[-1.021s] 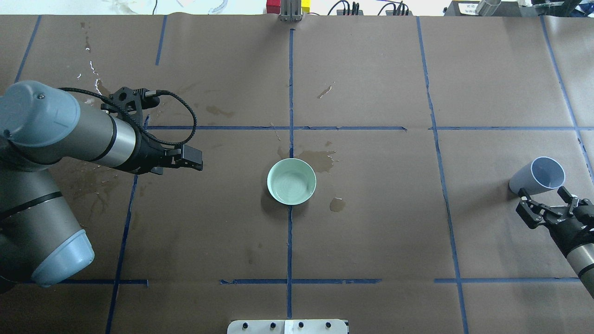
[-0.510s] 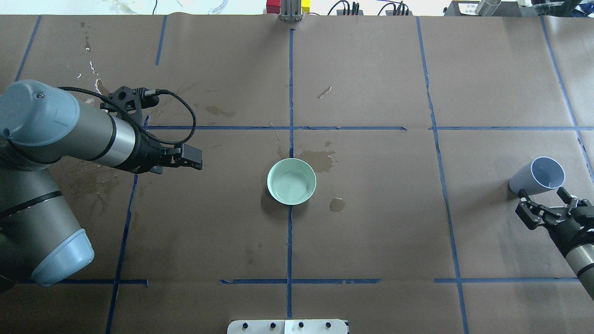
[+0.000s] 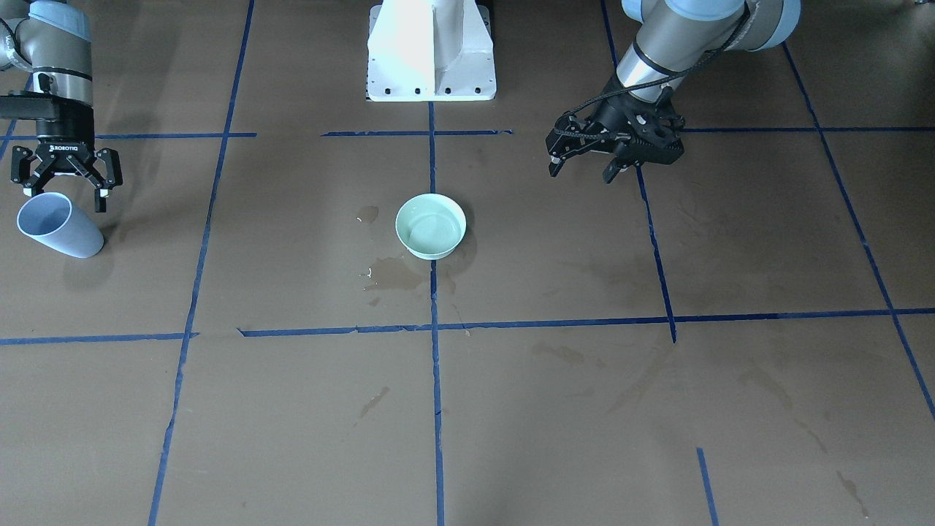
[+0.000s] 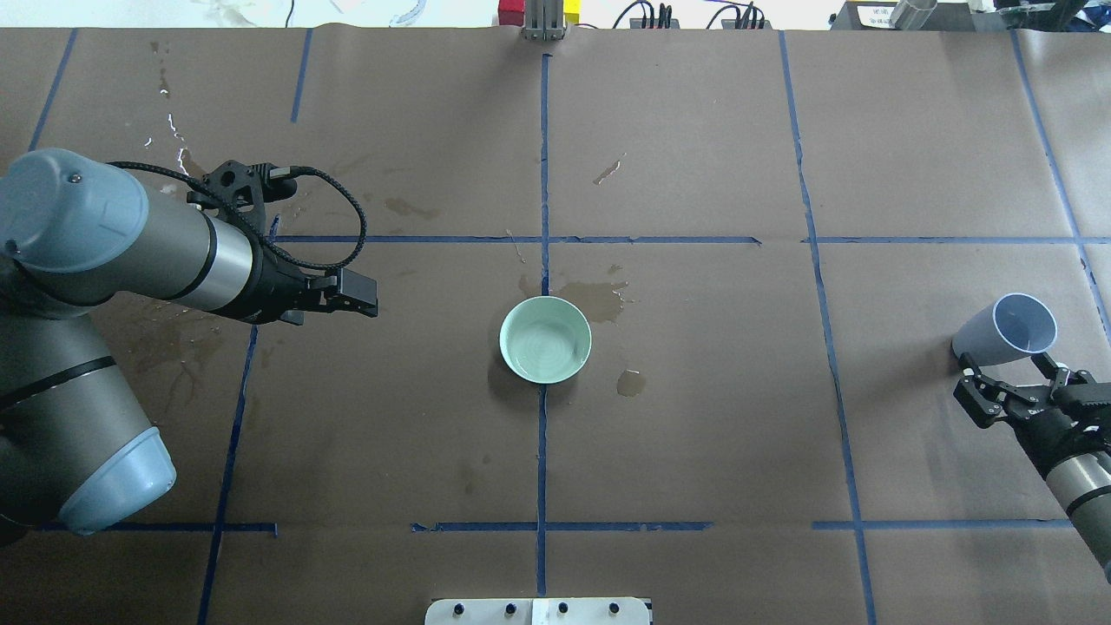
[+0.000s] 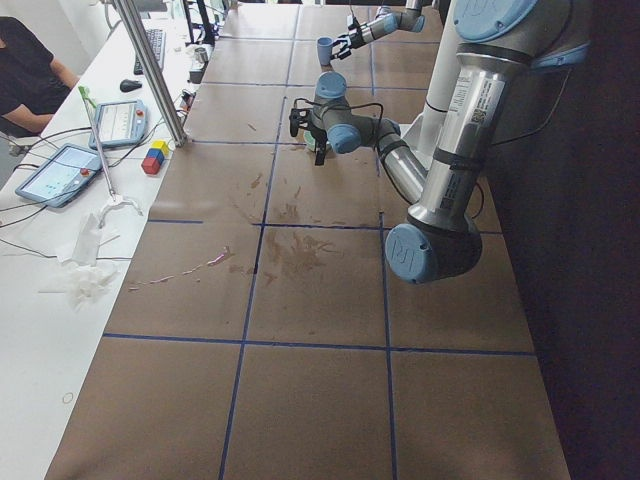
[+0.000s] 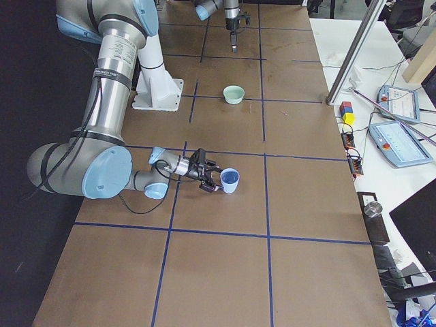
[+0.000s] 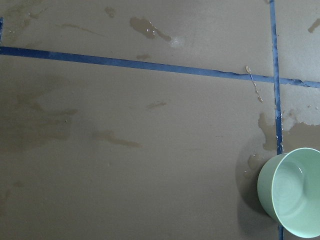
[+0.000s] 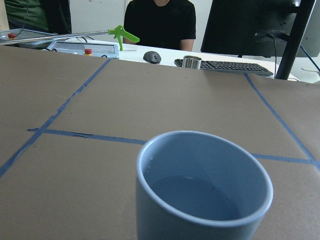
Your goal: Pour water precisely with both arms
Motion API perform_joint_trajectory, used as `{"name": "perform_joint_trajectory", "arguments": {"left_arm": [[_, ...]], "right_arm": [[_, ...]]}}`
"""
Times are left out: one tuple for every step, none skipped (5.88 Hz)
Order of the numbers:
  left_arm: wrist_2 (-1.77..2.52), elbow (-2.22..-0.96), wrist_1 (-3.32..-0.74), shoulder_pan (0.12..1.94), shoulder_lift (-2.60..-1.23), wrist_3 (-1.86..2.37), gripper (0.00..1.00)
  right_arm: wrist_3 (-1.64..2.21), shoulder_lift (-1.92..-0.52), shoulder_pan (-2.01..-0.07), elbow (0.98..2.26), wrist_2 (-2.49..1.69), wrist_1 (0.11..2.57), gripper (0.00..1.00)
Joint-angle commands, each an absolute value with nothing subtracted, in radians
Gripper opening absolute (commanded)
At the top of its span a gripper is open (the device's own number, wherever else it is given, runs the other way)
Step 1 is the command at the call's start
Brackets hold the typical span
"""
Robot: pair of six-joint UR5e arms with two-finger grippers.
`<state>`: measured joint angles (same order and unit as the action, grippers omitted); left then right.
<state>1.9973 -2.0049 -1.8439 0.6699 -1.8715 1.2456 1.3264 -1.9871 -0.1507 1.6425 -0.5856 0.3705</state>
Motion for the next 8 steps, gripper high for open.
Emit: {"name": "perform_joint_trajectory", "arguments": {"left_arm": [[1.997,-2.005,-1.844,0.676,-1.870,1.246,0.99],[1.999,-2.005,-1.844,0.676,-1.870,1.244,0.99],[1.997,-2.006,-1.844,0.676,-1.870,1.246,0.99],[1.999,-2.006,-1.844,0.678,-1.870,1.246,0.99],[1.999,-2.006,-1.844,0.678,-1.870,1.246,0.99],[1.999,-2.008,-1.844,0.678,-1.870,1.246,0.99],[1.999,-2.006,-1.844,0.678,-1.870,1.246,0.99],[1.999,-2.006,-1.842,0.678,-1.870,1.246,0.99]], "right_arm": [[1.321,-1.986,-0.163,1.635,-0.586,0.370,0.98],[1.319,-1.987,-0.175,1.634,-0.587,0.365,0.98],[1.287,-1.982,-0.205,1.634,-0.607,0.364,0.98],[1.284,-1.977,-0.213,1.634,-0.609,0.364,0.98],[1.284,-1.968,-0.216,1.634,-0.612,0.364,0.98],[1.281,-1.954,-0.221,1.634,-0.612,0.364,0.98],[1.278,-1.954,-0.224,1.634,-0.614,0.365,0.98],[1.276,-1.954,-0.230,1.634,-0.615,0.365,0.98]]}}
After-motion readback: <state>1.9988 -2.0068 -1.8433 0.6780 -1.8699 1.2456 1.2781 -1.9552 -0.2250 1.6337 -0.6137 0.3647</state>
